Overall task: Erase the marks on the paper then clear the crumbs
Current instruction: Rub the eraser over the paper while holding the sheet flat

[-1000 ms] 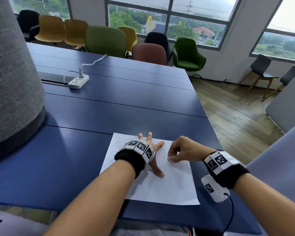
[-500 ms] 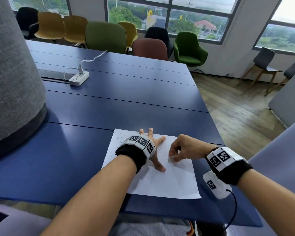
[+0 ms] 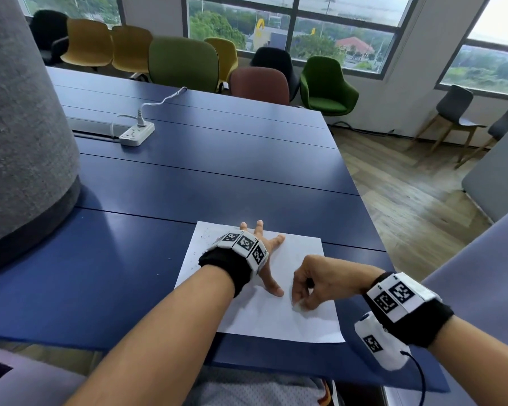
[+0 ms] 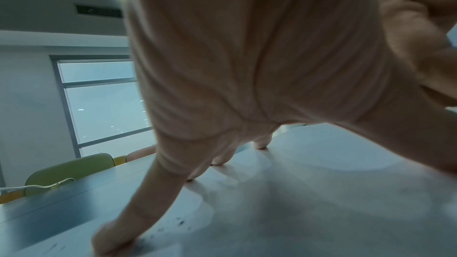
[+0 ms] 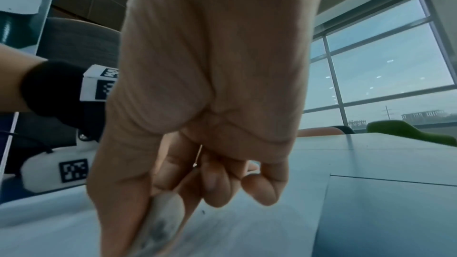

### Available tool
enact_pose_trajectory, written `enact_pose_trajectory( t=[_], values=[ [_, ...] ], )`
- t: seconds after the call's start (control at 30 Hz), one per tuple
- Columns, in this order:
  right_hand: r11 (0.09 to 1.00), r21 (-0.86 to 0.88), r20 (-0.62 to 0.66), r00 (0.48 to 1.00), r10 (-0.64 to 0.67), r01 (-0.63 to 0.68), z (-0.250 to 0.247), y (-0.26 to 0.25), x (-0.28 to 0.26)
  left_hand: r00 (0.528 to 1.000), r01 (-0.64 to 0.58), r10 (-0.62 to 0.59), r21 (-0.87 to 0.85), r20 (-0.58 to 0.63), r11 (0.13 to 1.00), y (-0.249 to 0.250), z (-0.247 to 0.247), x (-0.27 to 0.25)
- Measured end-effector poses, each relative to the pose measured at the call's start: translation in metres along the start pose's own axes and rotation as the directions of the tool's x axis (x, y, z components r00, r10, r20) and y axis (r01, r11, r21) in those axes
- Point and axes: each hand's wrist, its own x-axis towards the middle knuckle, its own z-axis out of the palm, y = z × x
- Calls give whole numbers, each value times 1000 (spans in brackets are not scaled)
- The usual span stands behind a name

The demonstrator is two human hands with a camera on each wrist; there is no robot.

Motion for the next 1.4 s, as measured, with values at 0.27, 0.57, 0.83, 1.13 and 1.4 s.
enact_pose_trajectory(
  t=[0.27, 0.57, 0.83, 1.13, 1.4],
  values=[
    [999, 34, 11, 1000, -6, 5, 5, 4, -6, 1000, -3, 3, -9, 2, 1000, 0, 0, 0],
    [1000, 23, 56, 998, 14, -16, 4, 5, -8, 1000, -4, 4, -8, 4, 1000, 0, -1, -2],
    [997, 2, 4, 997, 79, -79, -14, 10, 11, 1000, -8, 8, -13, 8, 1000, 0, -1, 0],
    [993, 76, -247, 963, 107, -91, -34, 25, 35, 1000, 5, -5, -12, 3, 1000, -1, 3, 5],
    [989, 121, -361, 924, 122, -84, -41, 33, 43, 1000, 1, -1, -21, -4, 1000, -2, 3, 5]
  ],
)
